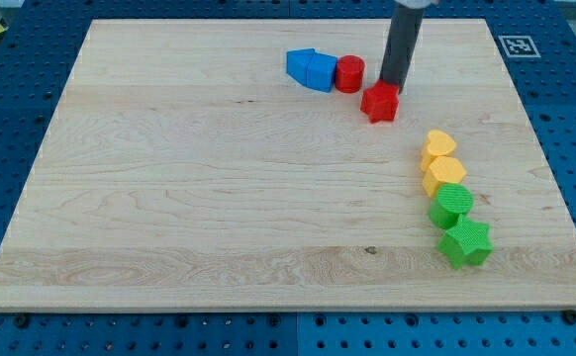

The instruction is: Move your arm right to the red circle

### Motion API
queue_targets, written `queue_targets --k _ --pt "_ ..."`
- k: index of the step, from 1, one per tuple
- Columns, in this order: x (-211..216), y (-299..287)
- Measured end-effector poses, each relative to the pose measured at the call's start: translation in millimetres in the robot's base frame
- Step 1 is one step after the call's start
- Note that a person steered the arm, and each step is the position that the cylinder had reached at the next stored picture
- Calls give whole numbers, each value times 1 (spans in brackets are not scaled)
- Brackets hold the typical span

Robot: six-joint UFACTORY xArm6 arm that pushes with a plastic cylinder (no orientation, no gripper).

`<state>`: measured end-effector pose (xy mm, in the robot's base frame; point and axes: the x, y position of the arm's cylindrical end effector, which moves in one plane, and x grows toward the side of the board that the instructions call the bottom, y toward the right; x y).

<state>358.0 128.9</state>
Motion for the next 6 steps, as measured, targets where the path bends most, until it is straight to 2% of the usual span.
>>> queue_targets --k 1,2,4,6 --pt "-1 10" --pt "-30 37" --pt "-51 8" --pt "-5 -29"
